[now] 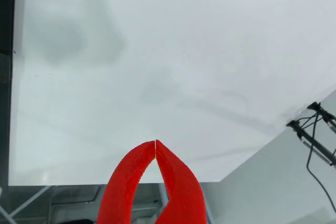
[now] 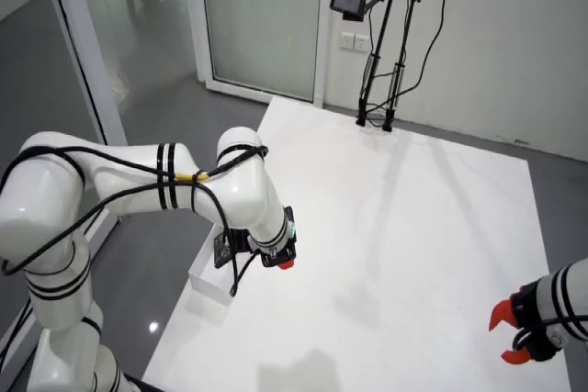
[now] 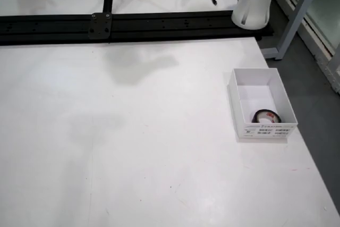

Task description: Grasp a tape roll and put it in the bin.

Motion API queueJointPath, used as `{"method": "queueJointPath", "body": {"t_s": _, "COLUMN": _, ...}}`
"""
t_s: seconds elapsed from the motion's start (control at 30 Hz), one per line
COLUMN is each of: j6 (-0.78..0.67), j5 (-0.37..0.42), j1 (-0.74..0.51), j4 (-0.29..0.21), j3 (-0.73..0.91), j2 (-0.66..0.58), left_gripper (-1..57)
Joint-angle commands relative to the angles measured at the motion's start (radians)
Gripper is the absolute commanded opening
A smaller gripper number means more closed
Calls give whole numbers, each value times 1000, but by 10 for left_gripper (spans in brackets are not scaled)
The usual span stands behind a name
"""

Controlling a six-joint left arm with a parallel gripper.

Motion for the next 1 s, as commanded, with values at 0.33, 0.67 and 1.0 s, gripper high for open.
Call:
{"method": "queueJointPath", "body": {"t_s": 0.33, "j6": 0, "j5": 0, "j1": 24, "j4": 2, "j3": 0, "j2": -2, "left_gripper": -3}}
{"method": "queueJointPath", "body": {"t_s": 0.67, "j6": 0, "j5": 0, "j1": -28, "j4": 2, "j3": 0, "j2": -2, "left_gripper": -3}}
{"method": "queueJointPath", "body": {"t_s": 1.0, "j6": 0, "j5": 0, "j1": -31, "j4": 0, "j3": 0, "j2": 0, "left_gripper": -3}}
